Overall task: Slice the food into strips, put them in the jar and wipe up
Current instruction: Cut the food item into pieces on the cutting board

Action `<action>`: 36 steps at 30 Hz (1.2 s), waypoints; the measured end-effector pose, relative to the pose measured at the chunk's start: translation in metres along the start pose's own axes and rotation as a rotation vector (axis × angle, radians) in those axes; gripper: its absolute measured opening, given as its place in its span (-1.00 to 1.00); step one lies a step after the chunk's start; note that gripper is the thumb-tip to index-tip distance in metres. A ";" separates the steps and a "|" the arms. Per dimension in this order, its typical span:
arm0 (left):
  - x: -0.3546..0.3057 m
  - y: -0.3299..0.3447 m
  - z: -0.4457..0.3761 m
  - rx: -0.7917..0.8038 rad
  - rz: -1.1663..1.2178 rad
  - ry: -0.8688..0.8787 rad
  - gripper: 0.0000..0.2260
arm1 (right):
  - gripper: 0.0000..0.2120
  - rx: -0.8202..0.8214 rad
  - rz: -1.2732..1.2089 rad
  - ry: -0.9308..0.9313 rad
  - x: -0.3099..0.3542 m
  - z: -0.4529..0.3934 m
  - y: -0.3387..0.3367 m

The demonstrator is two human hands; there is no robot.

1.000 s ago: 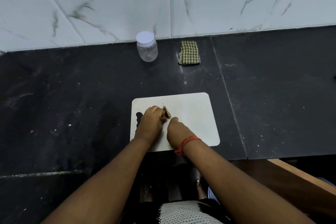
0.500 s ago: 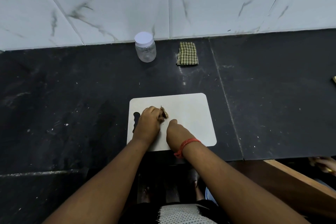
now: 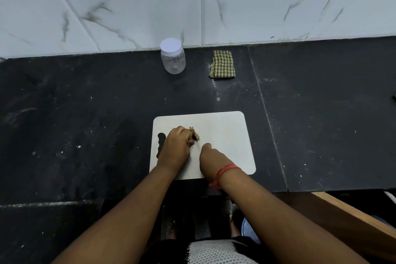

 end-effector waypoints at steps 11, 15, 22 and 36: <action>-0.003 -0.003 0.000 -0.019 -0.020 -0.003 -0.88 | -0.74 -0.031 0.016 0.026 -0.003 -0.003 -0.005; -0.003 -0.002 0.001 -0.032 -0.006 -0.027 -0.89 | -0.73 -0.018 0.042 0.039 -0.010 0.003 -0.002; -0.007 -0.003 0.001 -0.017 -0.034 0.006 -0.92 | -0.74 -0.002 0.008 0.045 -0.001 -0.005 -0.002; -0.005 -0.003 0.002 -0.025 -0.022 -0.033 -0.92 | -0.69 -0.015 0.081 0.066 -0.014 0.000 -0.003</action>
Point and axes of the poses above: each hand's wrist, its own z-axis away from the middle knuckle, its own y-axis out of the palm, x = y × z, the point moved 10 cm from there along -z, towards the middle knuckle
